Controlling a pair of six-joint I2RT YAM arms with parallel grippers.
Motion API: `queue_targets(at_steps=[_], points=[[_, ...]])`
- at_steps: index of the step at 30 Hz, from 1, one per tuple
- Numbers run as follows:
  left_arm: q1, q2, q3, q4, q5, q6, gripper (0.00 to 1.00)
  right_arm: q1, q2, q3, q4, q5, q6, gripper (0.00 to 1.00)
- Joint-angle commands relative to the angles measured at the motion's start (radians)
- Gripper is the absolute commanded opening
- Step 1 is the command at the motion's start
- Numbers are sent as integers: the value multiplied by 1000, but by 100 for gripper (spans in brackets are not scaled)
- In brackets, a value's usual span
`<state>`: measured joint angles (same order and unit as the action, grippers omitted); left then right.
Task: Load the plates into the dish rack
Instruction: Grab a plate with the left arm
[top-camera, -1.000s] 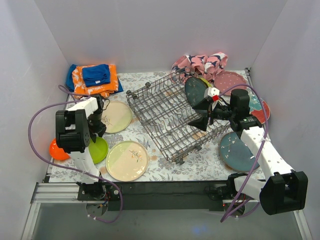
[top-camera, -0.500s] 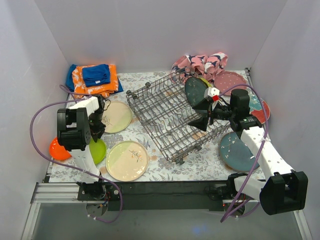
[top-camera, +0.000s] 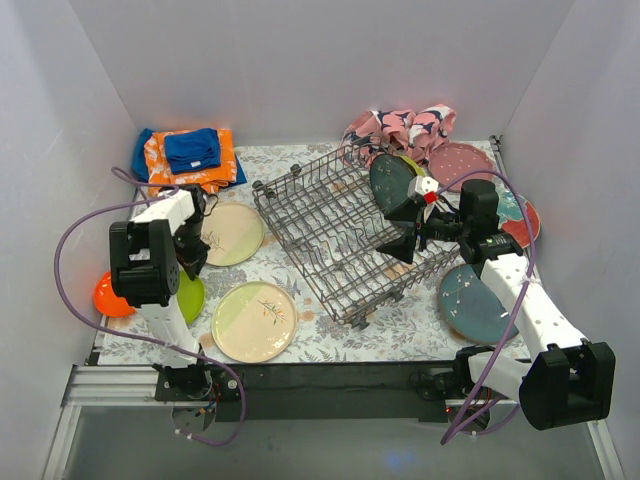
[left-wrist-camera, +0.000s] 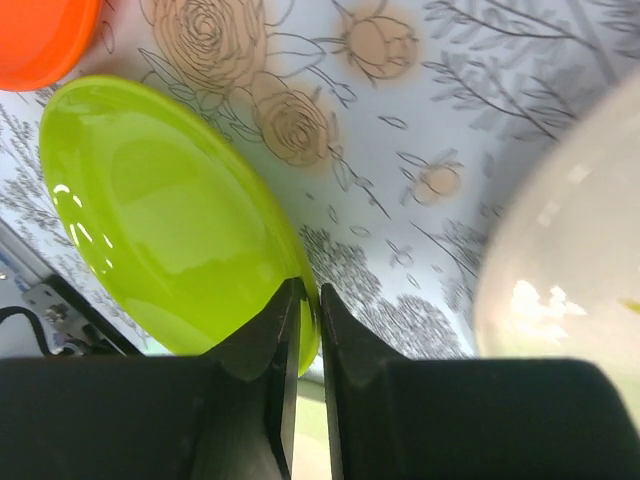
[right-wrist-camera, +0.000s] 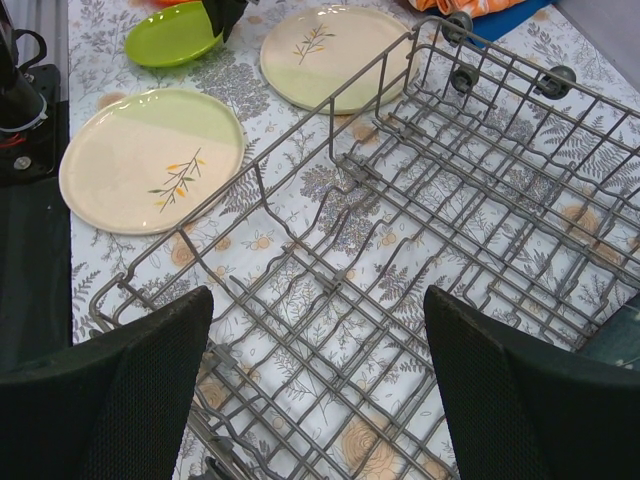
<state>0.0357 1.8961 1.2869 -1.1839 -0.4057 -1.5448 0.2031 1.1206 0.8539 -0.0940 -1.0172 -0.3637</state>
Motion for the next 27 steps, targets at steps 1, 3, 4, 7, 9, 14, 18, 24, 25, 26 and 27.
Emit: queue_targets(at_steps=[1, 3, 4, 7, 9, 14, 18, 24, 25, 26, 27], points=[[1, -124, 49, 52, 117, -15, 0, -2, -10, -4, 37, -12, 11, 90], [1, -147, 46, 58, 168, -11, 0, -2, -10, -7, 37, -12, 9, 90], [1, -158, 45, 61, 183, -9, 0, -2, -8, -6, 37, -11, 9, 90], [1, -189, 45, 69, 223, -5, 0, -2, -8, -9, 39, -8, 6, 90], [1, -218, 52, 69, 234, -3, 0, -4, -5, -9, 39, -9, 5, 90], [1, -296, 89, 72, 255, 2, 0, -2, -2, -12, 37, -15, -6, 90], [0, -382, 92, 87, 275, -15, 0, -2, 2, -15, 36, -21, -11, 90], [1, -492, 101, 128, 339, -41, 0, -4, 21, 0, 20, -35, -11, 91], [1, -506, 101, 138, 352, -43, 0, -4, 24, 5, 14, -34, -11, 90], [1, -514, 103, 156, 364, -41, 0, -4, 25, 11, 7, -32, -14, 90], [1, -532, 109, 164, 393, -35, 0, -2, 30, 25, -7, -31, -18, 90]])
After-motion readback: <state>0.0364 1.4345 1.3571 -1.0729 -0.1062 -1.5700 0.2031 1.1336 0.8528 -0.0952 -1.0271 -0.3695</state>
